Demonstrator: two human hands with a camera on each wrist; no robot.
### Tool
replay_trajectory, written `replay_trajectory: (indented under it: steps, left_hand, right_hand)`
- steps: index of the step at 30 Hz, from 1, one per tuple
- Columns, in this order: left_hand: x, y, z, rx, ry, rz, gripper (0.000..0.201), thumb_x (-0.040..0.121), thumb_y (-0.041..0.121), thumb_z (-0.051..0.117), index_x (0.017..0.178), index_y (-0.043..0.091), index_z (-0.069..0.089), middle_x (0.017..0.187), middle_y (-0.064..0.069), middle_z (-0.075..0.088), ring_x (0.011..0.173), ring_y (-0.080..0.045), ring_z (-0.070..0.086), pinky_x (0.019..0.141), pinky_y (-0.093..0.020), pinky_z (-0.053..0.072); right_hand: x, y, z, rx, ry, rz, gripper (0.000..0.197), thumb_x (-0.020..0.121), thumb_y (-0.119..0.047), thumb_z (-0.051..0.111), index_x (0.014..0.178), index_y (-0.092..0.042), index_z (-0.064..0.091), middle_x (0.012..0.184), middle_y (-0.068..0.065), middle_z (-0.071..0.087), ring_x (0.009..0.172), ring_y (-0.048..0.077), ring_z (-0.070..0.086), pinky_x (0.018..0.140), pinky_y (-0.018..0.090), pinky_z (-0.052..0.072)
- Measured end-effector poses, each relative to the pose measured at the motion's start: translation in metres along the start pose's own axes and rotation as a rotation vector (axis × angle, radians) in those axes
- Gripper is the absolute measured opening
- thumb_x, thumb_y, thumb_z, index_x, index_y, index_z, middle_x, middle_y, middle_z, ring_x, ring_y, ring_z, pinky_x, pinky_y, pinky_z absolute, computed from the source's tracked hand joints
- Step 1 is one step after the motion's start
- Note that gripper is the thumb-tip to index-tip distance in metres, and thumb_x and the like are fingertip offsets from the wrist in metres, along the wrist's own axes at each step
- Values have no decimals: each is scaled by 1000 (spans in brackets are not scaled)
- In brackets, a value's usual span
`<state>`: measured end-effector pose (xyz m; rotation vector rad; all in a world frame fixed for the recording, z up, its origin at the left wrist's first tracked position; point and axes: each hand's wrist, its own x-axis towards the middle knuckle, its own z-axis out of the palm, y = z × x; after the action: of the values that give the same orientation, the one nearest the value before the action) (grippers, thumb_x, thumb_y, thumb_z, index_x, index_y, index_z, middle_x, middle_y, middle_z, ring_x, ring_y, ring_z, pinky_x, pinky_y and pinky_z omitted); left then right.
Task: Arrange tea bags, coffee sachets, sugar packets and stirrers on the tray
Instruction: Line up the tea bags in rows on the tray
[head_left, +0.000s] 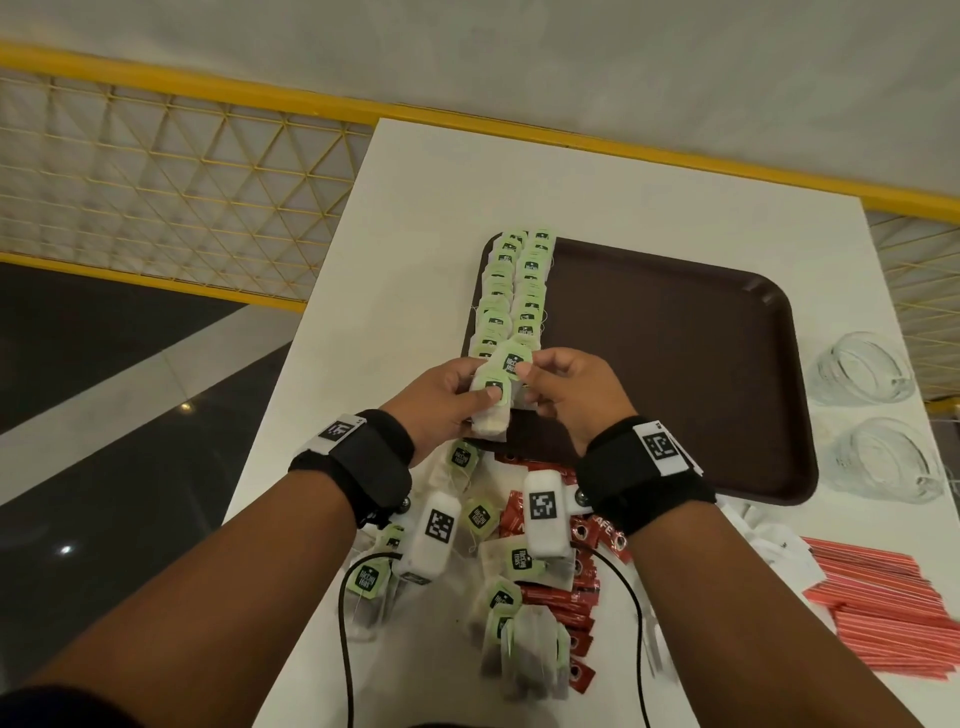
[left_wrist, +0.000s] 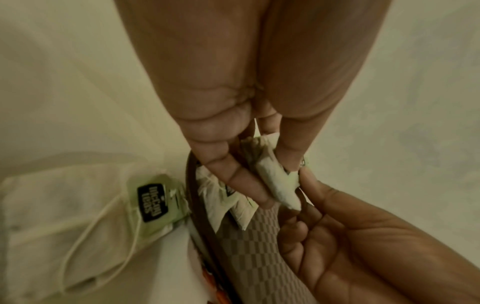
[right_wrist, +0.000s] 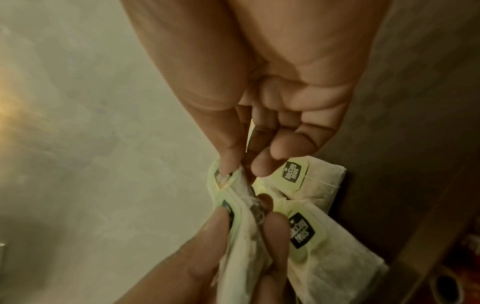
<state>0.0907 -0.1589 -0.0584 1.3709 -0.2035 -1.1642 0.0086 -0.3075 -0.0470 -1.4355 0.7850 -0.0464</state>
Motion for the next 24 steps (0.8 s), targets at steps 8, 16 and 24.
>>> replay_trajectory:
  steps: [8, 16, 24]
  left_hand:
    - [-1, -5, 0, -42, 52, -23, 27, 97, 4, 53, 123, 10, 52, 112, -8, 63, 95, -18, 63, 67, -29, 56]
    - [-5, -4, -18, -136, 183, -10, 32, 98, 2, 50, 130, 2, 48, 115, -14, 64, 95, -23, 66, 69, -31, 61]
    - [-8, -8, -20, -89, 207, -5, 34, 98, 7, 53, 132, 4, 48, 124, -18, 62, 101, -29, 65, 71, -31, 61]
  right_hand:
    - [0, 7, -7, -43, 45, -13, 12, 94, -9, 61, 102, -6, 69, 84, 9, 69, 65, 9, 58, 58, 19, 51]
    - [7, 16, -24, -348, 72, 13, 12, 92, -18, 66, 101, -10, 68, 84, 9, 70, 64, 9, 59, 56, 19, 53]
    - [24, 24, -8, -462, 144, 4, 10, 86, -17, 73, 88, -10, 64, 74, 8, 68, 61, 17, 66, 70, 37, 61]
